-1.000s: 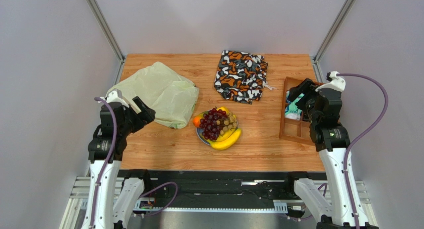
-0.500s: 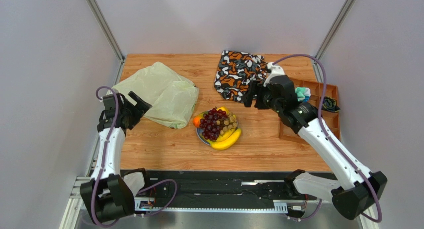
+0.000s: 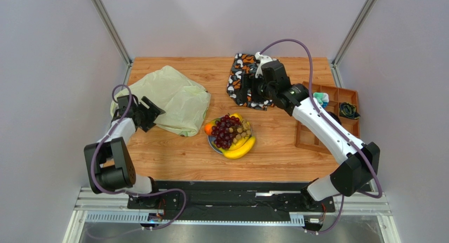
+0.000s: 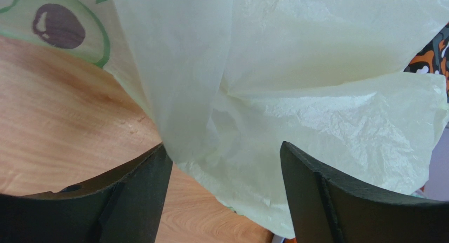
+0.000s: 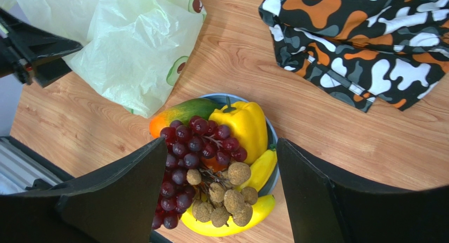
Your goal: Place the fruits into the plastic bag
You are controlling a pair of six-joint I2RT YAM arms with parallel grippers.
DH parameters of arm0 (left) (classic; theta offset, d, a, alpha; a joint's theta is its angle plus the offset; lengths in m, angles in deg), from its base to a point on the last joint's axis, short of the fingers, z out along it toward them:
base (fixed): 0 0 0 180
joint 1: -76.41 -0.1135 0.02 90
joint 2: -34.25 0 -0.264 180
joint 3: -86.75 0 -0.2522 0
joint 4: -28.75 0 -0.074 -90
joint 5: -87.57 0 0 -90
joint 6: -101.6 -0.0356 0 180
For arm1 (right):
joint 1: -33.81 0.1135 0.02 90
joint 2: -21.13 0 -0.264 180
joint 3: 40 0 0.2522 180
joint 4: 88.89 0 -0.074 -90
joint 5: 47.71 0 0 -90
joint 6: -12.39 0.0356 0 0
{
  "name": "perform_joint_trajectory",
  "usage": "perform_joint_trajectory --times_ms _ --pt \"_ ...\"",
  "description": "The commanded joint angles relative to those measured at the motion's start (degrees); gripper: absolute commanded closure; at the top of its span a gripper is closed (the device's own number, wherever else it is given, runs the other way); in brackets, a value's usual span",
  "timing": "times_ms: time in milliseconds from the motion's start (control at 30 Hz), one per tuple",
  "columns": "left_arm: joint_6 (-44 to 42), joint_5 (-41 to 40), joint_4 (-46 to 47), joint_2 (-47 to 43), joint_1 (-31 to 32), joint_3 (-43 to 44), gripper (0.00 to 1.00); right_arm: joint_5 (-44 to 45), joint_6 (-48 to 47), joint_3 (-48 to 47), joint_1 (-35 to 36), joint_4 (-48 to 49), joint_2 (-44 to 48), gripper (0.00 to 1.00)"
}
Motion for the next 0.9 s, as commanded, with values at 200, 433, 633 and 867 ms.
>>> perform_joint_trajectory --times_ms 200,433,633,867 --pt "-3.51 8.01 7.88 3.04 -0.4 5.82 0.95 -2.75 -1.53 -7.23 0.73 -1.84 -4.45 0.21" --pt "-1.92 6.61 -1.76 -13.56 -0.4 6.79 1.0 -4.24 -2.33 -11.45 3.45 -1.75 -7.17 0.22" --pt "1.06 6.95 -10.55 -27.54 -0.4 7.14 1.0 -13.19 1.81 -13.3 7.23 1.93 -8.67 0.19" --pt "3.26 7.14 -17.07 -35.1 0.91 6.79 1.0 -8.39 -6.18 -17.34 19.43 0.18 -9.29 0.16"
